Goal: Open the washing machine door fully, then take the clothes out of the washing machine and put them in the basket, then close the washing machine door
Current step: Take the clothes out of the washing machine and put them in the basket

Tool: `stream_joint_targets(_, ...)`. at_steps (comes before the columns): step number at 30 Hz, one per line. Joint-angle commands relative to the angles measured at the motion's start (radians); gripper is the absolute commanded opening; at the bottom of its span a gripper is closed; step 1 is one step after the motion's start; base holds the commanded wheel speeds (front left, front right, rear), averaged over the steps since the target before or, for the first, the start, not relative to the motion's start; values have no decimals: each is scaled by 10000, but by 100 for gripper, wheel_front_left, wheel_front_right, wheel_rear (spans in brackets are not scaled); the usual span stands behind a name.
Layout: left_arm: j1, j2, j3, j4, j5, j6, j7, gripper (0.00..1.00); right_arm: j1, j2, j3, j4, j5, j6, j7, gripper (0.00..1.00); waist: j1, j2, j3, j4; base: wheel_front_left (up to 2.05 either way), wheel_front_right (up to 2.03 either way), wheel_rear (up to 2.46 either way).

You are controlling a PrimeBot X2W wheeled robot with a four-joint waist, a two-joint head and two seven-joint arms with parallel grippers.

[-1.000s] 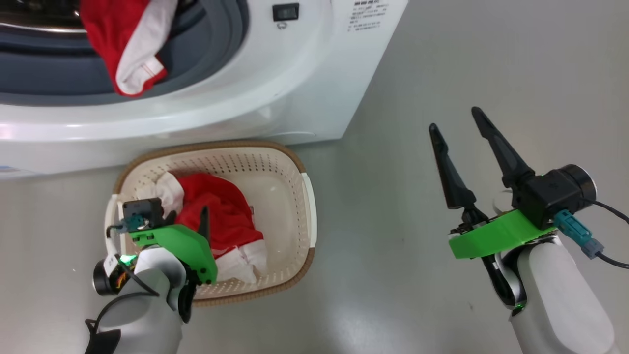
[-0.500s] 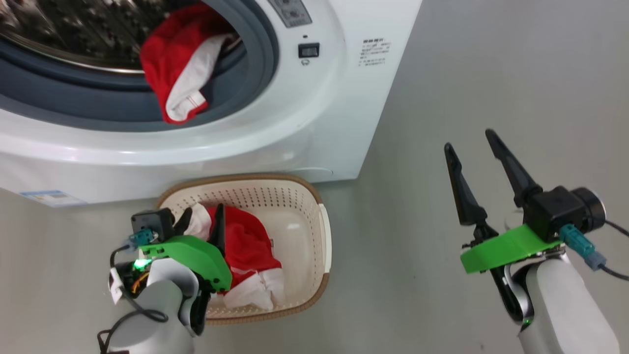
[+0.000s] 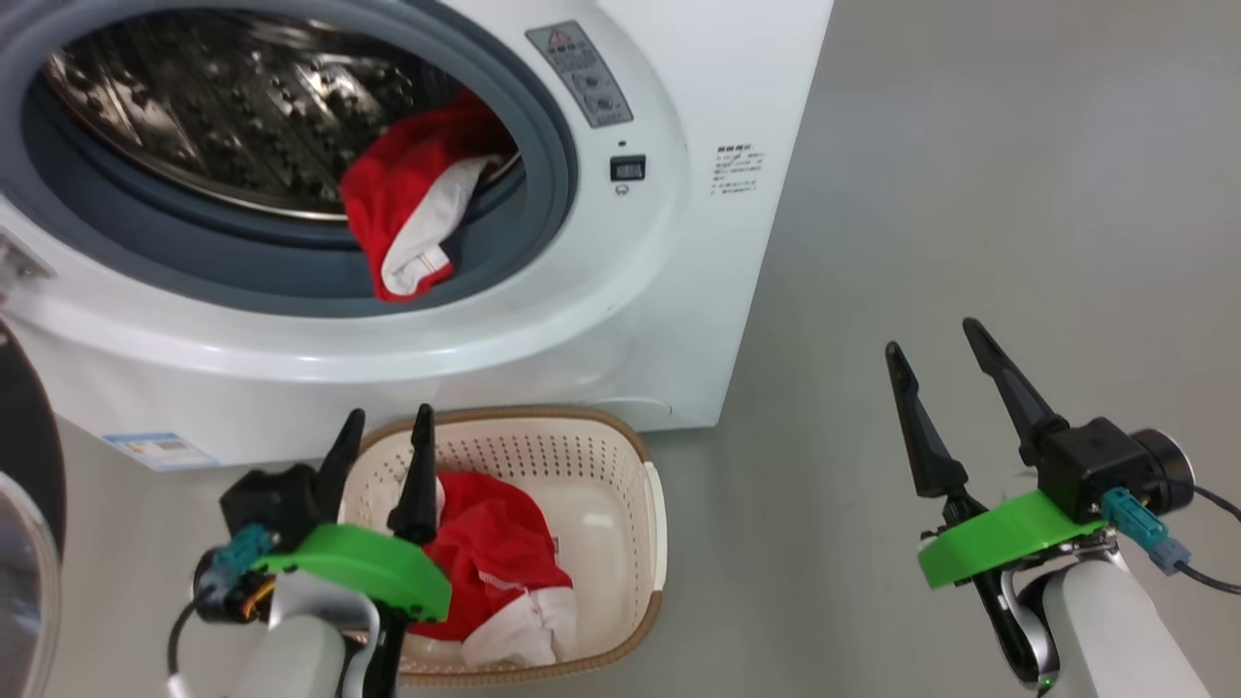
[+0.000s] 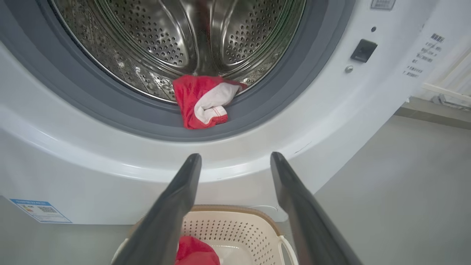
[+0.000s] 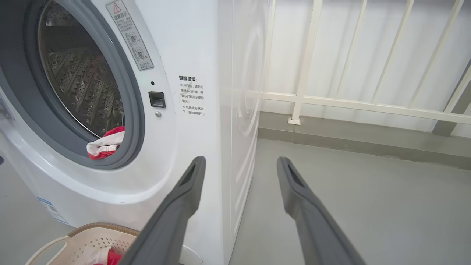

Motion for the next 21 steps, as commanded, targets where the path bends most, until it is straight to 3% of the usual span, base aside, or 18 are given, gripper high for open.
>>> stream_joint_targets(1, 289, 291, 406, -601, 147, 93, -121, 100, 108, 22, 116, -223, -51, 44, -63, 100, -1, 0, -359, 38, 0, 0, 0)
stream_joint_targets(10, 2003, 566, 1171, -3281, 1053, 263, -121, 100, 620, 22, -203, -342, -238, 44, -63, 100, -1, 0, -1176, -34, 0, 0, 0)
stream_joint_targets(21, 3760, 647, 1966, -4581, 1891, 536, -122, 100, 1483, 22, -402, -637, -539, 44, -63, 100, -1, 0, -1921, -384, 0, 0, 0)
